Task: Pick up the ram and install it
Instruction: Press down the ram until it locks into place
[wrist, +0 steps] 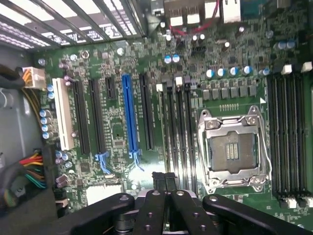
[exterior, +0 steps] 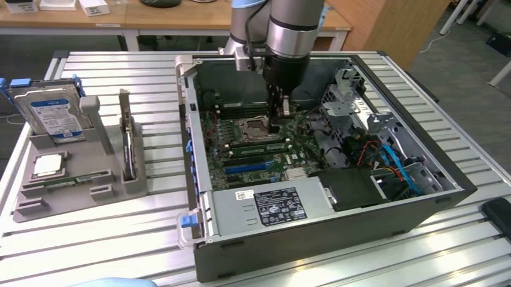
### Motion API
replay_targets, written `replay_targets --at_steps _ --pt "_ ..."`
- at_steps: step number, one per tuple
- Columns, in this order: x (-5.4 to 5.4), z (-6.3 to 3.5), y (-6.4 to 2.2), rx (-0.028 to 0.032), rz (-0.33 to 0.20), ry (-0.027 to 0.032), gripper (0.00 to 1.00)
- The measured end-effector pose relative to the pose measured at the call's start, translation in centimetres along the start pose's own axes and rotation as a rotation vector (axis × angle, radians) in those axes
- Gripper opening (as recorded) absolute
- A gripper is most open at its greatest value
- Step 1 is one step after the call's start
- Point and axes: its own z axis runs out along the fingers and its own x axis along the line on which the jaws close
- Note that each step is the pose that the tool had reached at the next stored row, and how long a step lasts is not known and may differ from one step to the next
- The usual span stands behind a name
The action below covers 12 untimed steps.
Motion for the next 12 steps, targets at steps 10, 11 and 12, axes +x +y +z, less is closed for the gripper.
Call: replay_targets --at_steps 10,11,12 --pt "0.3 -1.42 1.09 0.0000 0.000 0.0001 0.10" --pt "0.3 -1.55 1.18 0.0000 0.000 0.0001 0.10" --pt "0.3 -1.67 1.25 0.0000 0.000 0.0001 0.10"
